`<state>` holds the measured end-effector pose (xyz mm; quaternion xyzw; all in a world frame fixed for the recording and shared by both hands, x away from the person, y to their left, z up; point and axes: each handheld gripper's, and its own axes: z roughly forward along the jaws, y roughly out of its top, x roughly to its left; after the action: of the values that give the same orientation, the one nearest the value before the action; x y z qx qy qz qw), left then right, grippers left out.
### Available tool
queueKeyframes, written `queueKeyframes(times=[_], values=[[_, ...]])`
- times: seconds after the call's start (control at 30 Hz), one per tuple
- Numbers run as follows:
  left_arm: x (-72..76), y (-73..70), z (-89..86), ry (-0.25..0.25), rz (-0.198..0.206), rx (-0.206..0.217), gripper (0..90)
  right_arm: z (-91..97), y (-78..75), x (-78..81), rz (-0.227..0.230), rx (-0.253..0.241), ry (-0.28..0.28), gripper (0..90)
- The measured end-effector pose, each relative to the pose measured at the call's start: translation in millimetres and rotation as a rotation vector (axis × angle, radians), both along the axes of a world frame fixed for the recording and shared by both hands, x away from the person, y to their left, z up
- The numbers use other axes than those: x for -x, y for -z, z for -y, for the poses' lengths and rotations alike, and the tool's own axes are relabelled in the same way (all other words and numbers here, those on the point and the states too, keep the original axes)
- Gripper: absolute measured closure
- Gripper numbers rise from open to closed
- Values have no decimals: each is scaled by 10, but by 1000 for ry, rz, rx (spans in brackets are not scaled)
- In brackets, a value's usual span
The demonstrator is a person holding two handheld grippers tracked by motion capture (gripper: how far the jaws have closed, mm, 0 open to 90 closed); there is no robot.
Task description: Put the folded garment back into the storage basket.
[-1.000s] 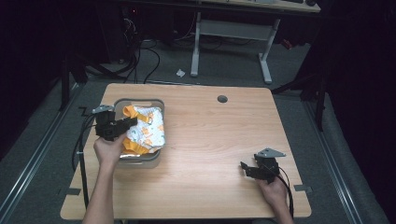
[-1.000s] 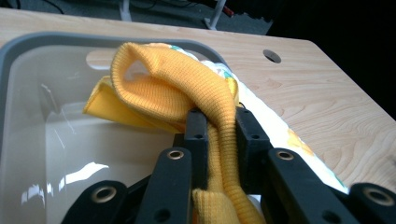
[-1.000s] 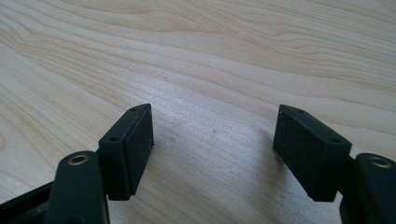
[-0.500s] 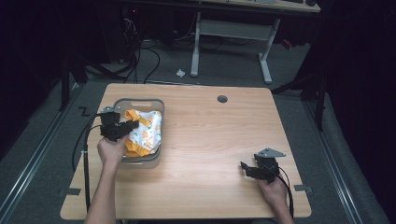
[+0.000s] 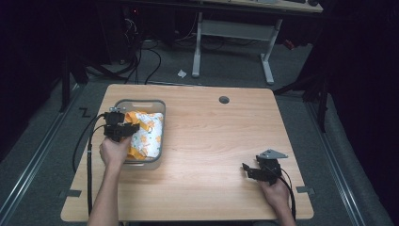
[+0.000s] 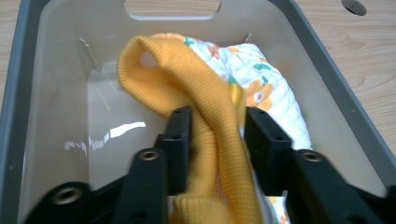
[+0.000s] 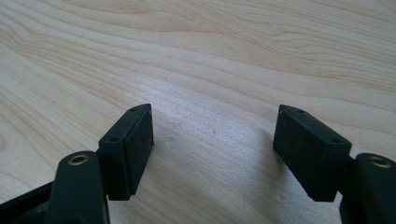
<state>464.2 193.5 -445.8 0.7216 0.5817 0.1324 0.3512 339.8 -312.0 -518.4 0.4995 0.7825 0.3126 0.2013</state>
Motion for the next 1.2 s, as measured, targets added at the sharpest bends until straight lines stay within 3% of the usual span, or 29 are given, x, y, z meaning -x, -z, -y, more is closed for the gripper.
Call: queueKeyframes(times=[0.13, 0.3, 0.43, 0.5, 0.7, 0.9, 1.2], values=[[31, -26, -2, -24, 23, -34, 491, 0, 0, 0, 0, 0, 0, 291], [104, -116, 25, -27, 73, -47, 430, 0, 0, 0, 0, 0, 0, 291], [153, -177, 68, -7, 99, -50, 423, 0, 0, 0, 0, 0, 0, 291], [204, -228, 117, 13, 130, -40, 419, 0, 0, 0, 0, 0, 0, 291], [277, -276, 186, 41, 153, -32, 409, 0, 0, 0, 0, 0, 0, 291], [369, -329, 278, 58, 185, -57, 400, 0, 0, 0, 0, 0, 0, 291], [482, -395, 384, 87, 214, -45, 399, 0, 0, 0, 0, 0, 0, 291]])
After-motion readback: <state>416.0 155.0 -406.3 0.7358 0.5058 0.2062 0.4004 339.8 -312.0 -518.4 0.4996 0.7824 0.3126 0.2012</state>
